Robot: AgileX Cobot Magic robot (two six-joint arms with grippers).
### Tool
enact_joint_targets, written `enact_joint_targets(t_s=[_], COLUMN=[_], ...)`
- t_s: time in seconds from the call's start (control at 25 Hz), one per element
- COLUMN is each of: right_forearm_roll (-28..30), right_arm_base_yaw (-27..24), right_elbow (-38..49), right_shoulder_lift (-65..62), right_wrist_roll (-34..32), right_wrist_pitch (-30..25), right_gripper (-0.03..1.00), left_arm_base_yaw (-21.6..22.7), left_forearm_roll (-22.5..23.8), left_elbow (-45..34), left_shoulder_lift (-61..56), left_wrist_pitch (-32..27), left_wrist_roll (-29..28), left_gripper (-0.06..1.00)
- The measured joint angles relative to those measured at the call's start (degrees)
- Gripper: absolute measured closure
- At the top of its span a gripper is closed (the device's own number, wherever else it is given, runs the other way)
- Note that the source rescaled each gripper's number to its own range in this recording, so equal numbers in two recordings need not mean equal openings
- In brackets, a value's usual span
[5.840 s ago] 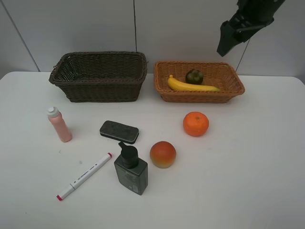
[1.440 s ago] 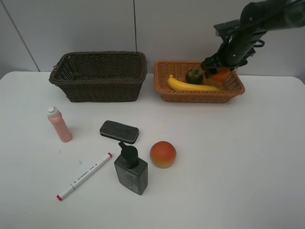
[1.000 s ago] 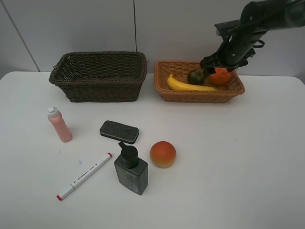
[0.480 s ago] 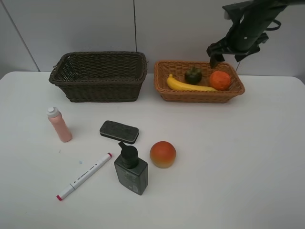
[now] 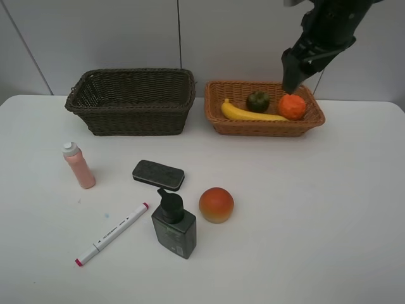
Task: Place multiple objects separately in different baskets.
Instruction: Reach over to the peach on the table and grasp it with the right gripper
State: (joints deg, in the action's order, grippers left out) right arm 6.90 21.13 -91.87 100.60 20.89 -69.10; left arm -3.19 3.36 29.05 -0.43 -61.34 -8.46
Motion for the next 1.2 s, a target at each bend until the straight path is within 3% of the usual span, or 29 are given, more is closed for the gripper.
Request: enact_joint_targets(t_s=[0.24,0.44,0.92,1.2], right_forearm_roll=[-7.3,-6.9,-6.9,-10.8], right_arm_base_yaw=[4.4,8.6,17.3,19.2], right_elbow=[0.0,1.2,14.7,20.0], right_shoulder_lift=[-0.2,-0.3,-0.4,-0.4], right_wrist_roll=[6.2,6.8,15.5,22.9], right_wrist_pitch=[-0.6,-0.5,-0.6,5.7], right_gripper=[-0.03,-0.03,-0.03,-0.03], left_arm_base_yaw=[0.0,0.0,0.0,0.0], left_forearm_roll=[0.0,0.0,0.0,0.0], left_elbow=[0.0,0.0,0.0,0.0], left_shoulder_lift=[0.0,0.0,0.0,0.0], left_wrist_pitch=[0.0,0.0,0.0,0.0], left_wrist_roll=[0.0,0.0,0.0,0.0], left_gripper=[-0.06,-0.06,-0.06,-0.06])
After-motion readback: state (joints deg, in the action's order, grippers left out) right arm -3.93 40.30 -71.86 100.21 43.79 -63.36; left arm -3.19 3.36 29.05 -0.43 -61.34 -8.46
